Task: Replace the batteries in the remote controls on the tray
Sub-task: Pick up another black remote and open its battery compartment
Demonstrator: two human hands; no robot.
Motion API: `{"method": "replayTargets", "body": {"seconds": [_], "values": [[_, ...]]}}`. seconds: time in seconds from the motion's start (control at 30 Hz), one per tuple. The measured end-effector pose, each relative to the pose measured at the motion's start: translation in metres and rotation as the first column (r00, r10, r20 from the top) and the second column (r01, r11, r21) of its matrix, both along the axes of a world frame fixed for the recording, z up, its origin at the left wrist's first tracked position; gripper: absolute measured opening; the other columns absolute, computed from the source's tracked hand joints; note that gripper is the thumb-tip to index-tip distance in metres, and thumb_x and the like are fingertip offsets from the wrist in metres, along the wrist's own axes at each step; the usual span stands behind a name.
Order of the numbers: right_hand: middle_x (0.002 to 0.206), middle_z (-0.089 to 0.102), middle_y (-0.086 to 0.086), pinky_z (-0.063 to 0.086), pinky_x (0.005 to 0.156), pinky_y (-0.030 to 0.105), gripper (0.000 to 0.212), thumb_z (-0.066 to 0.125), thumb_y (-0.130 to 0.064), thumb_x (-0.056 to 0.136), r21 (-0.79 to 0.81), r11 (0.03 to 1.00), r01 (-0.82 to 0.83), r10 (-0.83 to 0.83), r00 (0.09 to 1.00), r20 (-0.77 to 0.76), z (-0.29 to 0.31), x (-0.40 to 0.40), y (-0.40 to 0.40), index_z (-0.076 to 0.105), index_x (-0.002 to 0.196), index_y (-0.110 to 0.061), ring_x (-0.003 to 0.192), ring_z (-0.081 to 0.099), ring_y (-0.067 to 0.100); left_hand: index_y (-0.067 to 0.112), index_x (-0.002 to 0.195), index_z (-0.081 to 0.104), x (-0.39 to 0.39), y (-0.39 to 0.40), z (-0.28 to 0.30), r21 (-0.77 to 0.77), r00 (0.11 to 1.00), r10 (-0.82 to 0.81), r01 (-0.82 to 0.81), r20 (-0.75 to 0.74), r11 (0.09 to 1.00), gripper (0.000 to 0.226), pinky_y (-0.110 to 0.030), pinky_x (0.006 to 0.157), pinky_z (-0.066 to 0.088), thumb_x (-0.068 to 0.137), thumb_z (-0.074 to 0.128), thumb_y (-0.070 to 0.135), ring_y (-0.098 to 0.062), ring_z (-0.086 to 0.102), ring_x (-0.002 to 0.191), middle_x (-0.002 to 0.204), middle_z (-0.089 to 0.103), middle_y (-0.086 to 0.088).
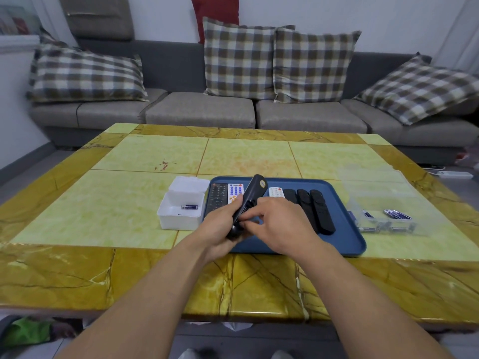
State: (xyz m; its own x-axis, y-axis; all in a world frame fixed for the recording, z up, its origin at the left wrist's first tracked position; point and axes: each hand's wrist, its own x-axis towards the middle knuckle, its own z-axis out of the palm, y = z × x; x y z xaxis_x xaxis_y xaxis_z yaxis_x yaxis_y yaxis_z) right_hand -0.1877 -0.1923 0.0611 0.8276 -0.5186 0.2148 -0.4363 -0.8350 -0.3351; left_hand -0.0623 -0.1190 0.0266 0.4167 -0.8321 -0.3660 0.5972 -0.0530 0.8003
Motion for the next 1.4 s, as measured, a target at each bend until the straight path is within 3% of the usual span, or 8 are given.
{"method": "replayTargets", "body": {"seconds": [0.4,0.7,0.87,1.0,1.1,1.17,1.27,1.4], "values": [[0.072,0.065,-0.002,0.041,0.054,0.031,0.02,0.05,-0.037,0.08,-0.291,0.957,-0.009,0.013,1.0,0.012,-0.011,0.017,0.016,0.069,0.082,-0.03,0.067,0.06,0.025,0.006,0.116,0.07,0.006,-0.003,-0.001,0.054,0.987,0.098,-0.092,-0.129,0.994,0.031,-0.033,0.066,0.062,0.102,0.057,0.03,-0.021,0.073,0.079,0.1,0.075,-0.011],[0.078,0.046,-0.012,0.046,0.071,0.035,0.025,0.058,-0.041,0.095,-0.083,0.98,-0.179,0.175,0.983,-0.056,-0.011,0.01,-0.003,0.064,0.116,-0.051,0.085,0.054,0.012,0.002,0.108,0.068,0.018,0.011,0.004,0.078,0.987,-0.061,0.074,-0.15,0.994,0.029,-0.041,0.066,0.064,0.104,0.053,0.027,-0.025,0.068,0.065,0.086,0.073,-0.016],[0.076,0.045,-0.01,0.035,0.062,0.021,0.012,0.067,-0.033,0.093,0.149,0.976,-0.156,0.114,0.96,0.256,-0.018,0.016,-0.006,0.074,0.102,-0.034,0.068,0.044,0.006,-0.002,0.124,0.064,0.021,0.015,0.003,0.079,0.997,-0.036,0.041,-0.067,0.996,0.039,-0.051,0.09,0.059,0.104,0.052,0.029,-0.034,0.068,0.106,0.115,0.071,-0.023],[0.068,0.047,-0.009,0.025,0.054,0.02,0.016,0.054,-0.028,0.102,0.832,0.5,-0.238,-0.369,0.811,0.454,-0.004,0.02,0.004,0.062,0.101,-0.014,0.053,0.036,0.005,-0.005,0.113,0.064,0.03,0.013,0.008,0.008,0.974,0.216,-0.216,-0.075,0.976,0.041,-0.042,0.072,0.064,0.105,0.051,0.033,-0.031,0.073,0.086,0.095,0.074,-0.02],[0.075,0.05,0.003,0.02,0.051,0.024,0.021,0.044,-0.019,0.104,0.938,-0.074,-0.338,-0.529,0.811,0.251,-0.005,0.024,0.006,0.051,0.085,-0.012,0.055,0.033,0.012,-0.002,0.108,0.066,0.041,0.016,0.011,-0.082,0.934,0.346,-0.353,-0.083,0.932,0.04,-0.039,0.072,0.064,0.106,0.048,0.034,-0.023,0.072,0.077,0.079,0.073,-0.012],[0.073,0.053,0.008,0.02,0.046,0.023,0.015,0.042,-0.012,0.093,0.933,-0.181,-0.31,-0.547,0.821,0.166,-0.007,0.032,0.006,0.045,0.079,-0.013,0.054,0.034,0.014,0.002,0.106,0.066,0.047,0.023,0.012,-0.105,0.909,0.409,-0.415,-0.075,0.904,0.039,-0.039,0.075,0.063,0.106,0.046,0.035,-0.02,0.069,0.074,0.077,0.074,-0.008],[0.073,0.058,0.012,0.024,0.043,0.023,0.009,0.039,-0.004,0.089,0.96,-0.132,-0.248,-0.522,0.841,0.145,0.01,0.043,0.012,0.046,0.089,-0.009,0.055,0.04,0.017,0.009,0.112,0.067,0.062,0.036,0.01,-0.092,0.853,0.521,-0.522,-0.037,0.848,0.036,-0.036,0.067,0.062,0.106,0.047,0.038,-0.018,0.069,0.079,0.093,0.073,-0.008],[0.09,0.061,0.013,0.034,0.052,0.026,0.021,0.042,0.008,0.095,0.961,0.263,-0.091,-0.279,0.946,0.166,0.034,0.072,0.021,0.057,0.094,-0.007,0.063,0.049,0.018,0.014,0.113,0.066,0.083,0.055,0.007,-0.059,0.756,0.654,-0.655,-0.033,0.754,0.033,-0.033,0.064,0.062,0.105,0.047,0.04,-0.018,0.07,0.086,0.1,0.073,-0.007]]}}
